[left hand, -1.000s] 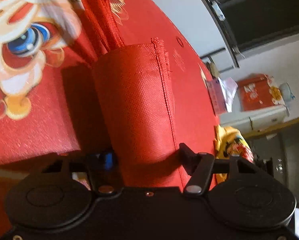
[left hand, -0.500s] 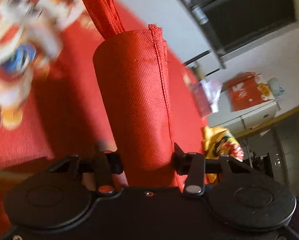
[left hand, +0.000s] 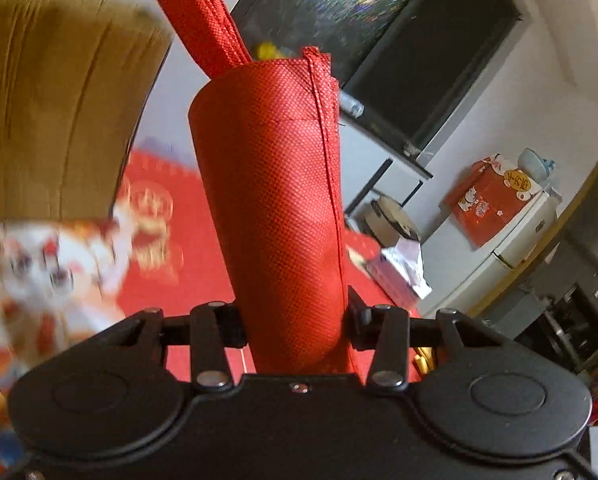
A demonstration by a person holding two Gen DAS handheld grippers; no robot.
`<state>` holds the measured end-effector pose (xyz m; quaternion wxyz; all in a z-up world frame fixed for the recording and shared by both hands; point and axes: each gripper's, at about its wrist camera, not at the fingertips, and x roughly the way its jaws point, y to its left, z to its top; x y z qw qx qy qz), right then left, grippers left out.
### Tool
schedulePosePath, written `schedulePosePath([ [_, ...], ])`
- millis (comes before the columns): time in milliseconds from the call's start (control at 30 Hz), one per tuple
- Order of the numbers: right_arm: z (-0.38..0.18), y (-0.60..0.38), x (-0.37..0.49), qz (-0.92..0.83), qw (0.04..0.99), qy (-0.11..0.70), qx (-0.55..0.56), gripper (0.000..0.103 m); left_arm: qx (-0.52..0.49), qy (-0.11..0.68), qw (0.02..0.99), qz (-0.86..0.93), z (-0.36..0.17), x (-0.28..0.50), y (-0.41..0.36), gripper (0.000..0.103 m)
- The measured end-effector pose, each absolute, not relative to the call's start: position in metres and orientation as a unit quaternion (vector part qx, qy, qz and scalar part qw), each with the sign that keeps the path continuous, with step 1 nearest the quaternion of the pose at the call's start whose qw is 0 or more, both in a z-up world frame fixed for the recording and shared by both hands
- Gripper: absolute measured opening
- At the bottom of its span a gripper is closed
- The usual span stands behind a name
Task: Fold shopping bag
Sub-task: 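Lift the folded red bag upright off the table with the left gripper, then carry the folded red bag over the open cardboard box with the left gripper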
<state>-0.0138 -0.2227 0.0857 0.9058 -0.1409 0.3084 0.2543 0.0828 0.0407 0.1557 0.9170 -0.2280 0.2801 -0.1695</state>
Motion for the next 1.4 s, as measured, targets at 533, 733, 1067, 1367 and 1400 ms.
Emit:
schedulePosePath([
  [533, 0.100, -0.243, -0.012, 0.228, 0.920, 0.314, -0.055, 0.100, -0.133, 0.061, 0.978, -0.148, 0.359, 0.064, 0.091, 0.043],
  [733, 0.128, -0.237, 0.026, 0.232, 0.913, 0.335, -0.002, 0.100, -0.072, 0.003, 0.994, -0.084, 0.415, 0.062, 0.125, 0.044],
  [1067, 0.267, -0.106, 0.214, 0.280, 0.904, 0.315, 0.068, 0.084, -0.058, -0.019, 0.998, -0.005, 0.445, 0.038, 0.161, 0.044],
  [1367, 0.256, 0.042, 0.357, 0.195, 0.885, 0.419, 0.063, 0.068, -0.053, -0.062, 0.996, 0.033, 0.459, 0.002, 0.181, 0.046],
  [1400, 0.248, 0.055, 0.365, 0.183, 0.881, 0.433, 0.053, 0.067, -0.053, -0.063, 0.996, 0.037, 0.460, -0.001, 0.183, 0.046],
])
